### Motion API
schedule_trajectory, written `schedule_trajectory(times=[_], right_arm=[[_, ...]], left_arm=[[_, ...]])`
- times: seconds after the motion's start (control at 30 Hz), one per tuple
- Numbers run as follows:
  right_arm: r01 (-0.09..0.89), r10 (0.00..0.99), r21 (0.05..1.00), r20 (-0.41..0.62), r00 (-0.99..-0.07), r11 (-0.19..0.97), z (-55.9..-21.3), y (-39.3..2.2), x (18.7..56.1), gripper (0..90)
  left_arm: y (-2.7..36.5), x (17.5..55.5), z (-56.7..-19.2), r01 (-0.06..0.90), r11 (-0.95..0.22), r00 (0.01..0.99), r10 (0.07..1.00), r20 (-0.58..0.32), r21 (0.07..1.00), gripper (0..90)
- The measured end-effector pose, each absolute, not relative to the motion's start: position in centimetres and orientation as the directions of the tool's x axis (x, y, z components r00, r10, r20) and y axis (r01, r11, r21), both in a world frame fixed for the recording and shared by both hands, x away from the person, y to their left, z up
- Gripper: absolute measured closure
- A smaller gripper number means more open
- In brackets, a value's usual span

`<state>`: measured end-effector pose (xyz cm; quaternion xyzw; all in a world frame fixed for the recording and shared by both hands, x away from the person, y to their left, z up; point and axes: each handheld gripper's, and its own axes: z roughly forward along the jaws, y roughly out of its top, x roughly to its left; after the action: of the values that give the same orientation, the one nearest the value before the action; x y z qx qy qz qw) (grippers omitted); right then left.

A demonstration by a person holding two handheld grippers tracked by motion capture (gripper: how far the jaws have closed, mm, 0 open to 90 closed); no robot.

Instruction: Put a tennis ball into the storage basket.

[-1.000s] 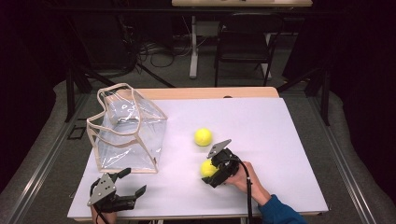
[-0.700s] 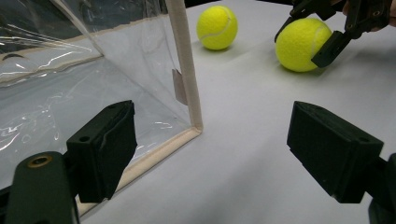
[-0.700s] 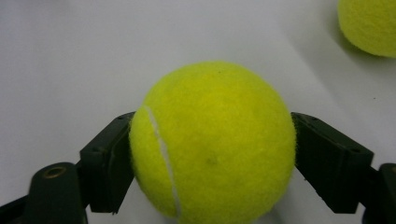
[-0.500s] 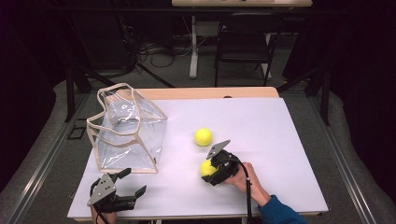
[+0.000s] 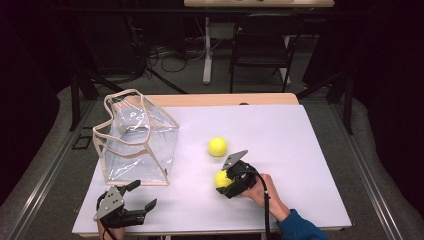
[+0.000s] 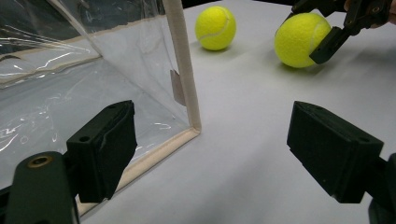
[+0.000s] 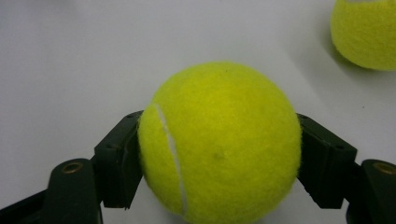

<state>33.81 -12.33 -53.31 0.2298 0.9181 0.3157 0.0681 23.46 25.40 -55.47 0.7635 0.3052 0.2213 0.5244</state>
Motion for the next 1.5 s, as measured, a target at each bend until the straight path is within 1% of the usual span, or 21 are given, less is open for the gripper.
schedule_trajectory(times=[0.43,1.5], right_arm=[[0.357,0.456,0.641,0.012,-0.89,0.68,-52.9,-12.3,33.5,25.7],[0.329,0.476,0.714,-0.006,-0.879,0.617,-51.8,-12.3,32.9,25.8]], left_arm=[[25.3,23.5,-55.5,0.236,-0.262,0.715,0.699,0.015,0.936,16.3],[25.2,23.5,-55.5,0.235,-0.27,0.716,0.698,0.022,0.934,16.2]])
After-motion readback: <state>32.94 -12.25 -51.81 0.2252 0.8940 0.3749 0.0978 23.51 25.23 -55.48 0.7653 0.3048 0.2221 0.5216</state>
